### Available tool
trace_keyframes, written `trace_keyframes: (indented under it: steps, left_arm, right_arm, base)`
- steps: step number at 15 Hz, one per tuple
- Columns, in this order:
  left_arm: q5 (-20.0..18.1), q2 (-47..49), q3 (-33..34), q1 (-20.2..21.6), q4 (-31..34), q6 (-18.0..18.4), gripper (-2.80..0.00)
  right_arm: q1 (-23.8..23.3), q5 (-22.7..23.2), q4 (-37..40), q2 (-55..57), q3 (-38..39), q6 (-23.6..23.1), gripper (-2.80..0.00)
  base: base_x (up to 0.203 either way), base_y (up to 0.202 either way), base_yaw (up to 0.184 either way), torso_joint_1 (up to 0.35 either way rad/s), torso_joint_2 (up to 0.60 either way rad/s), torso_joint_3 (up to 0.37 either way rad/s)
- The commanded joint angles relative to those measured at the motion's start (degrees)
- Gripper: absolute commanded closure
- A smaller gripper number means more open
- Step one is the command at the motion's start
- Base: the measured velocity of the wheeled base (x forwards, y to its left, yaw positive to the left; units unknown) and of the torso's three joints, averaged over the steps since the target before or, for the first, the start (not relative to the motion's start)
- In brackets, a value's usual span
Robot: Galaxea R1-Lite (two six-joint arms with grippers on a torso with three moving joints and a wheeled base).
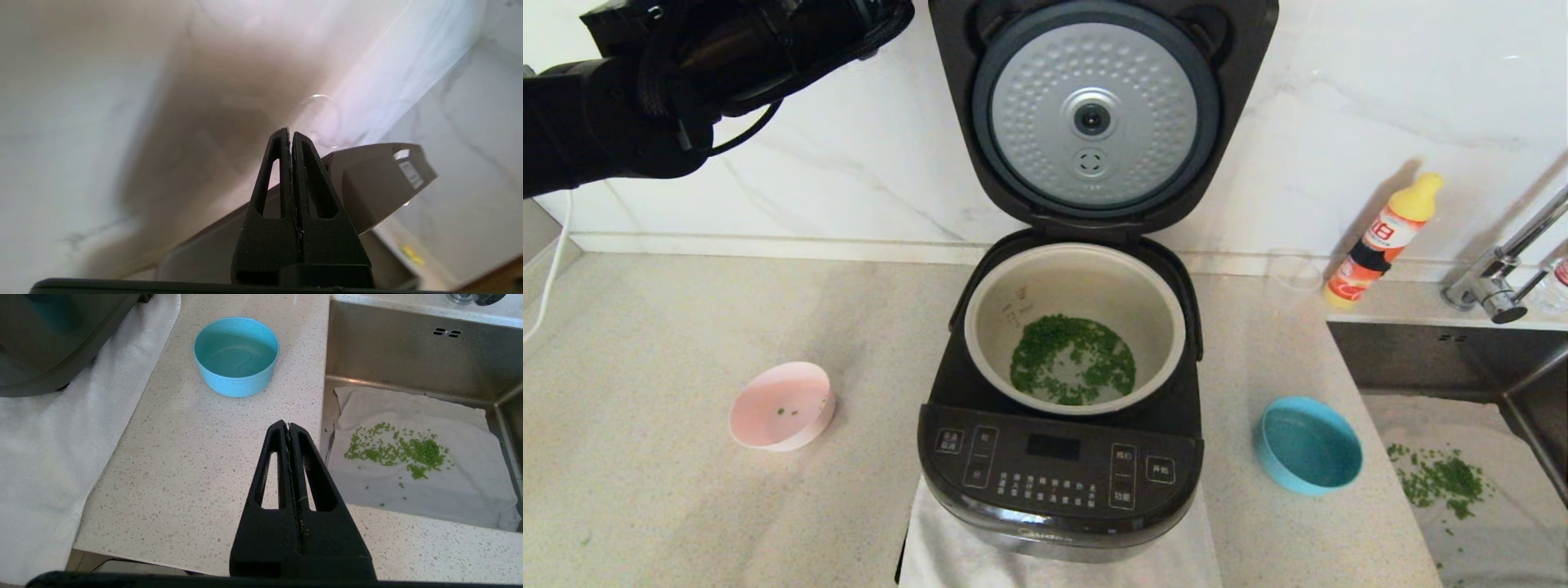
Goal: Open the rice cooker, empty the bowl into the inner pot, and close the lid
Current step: Close the rice cooker
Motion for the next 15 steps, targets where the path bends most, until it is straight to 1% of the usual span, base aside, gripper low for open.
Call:
trace_keyframes:
  steps: [1, 5, 8, 9, 12, 15]
  left_arm:
    - [-0.6, -0.18, 0.02, -0.01, 0.3, -0.54, 0.0]
    - [-1.31, -0.68, 0.19, -0.01, 0.58, -0.64, 0.0]
    - [-1.62, -1.31, 0.21, -0.01, 2.44, -0.54, 0.0]
    - [-2.01, -1.68, 0.28, -0.05, 3.97, -0.4, 0.0]
    - [-6.03, -3.17, 0.28, -0.01, 9.32, 0.11, 0.0]
    - [-6.84, -3.7, 0.28, -0.01, 12.05, 0.46, 0.0]
  right_arm:
    - [0.02, 0.05, -0.01, -0.01, 0.0, -0.1, 0.0]
    - [0.02, 0.05, -0.01, -0.01, 0.0, -0.01, 0.0]
    - [0.02, 0.05, -0.01, -0.01, 0.0, -0.06, 0.0]
    - [0.02, 0.05, -0.01, -0.01, 0.0, -0.01, 0.0]
    - [0.02, 0.05, -0.01, -0.01, 0.0, -0.01, 0.0]
    - [0.02, 0.05, -0.01, -0.01, 0.0, -0.1, 0.0]
  base:
    - [0.0, 0.0, 0.0, 0.0, 0.0, 0.0]
    - [0.0, 0.0, 0.0, 0.0, 0.0, 0.0]
    - [0.0, 0.0, 0.0, 0.0, 0.0, 0.0]
    - [0.0, 0.0, 0.0, 0.0, 0.0, 0.0]
    - [0.0, 0.0, 0.0, 0.0, 0.0, 0.0]
    - [0.0, 0.0, 0.0, 0.0, 0.0, 0.0]
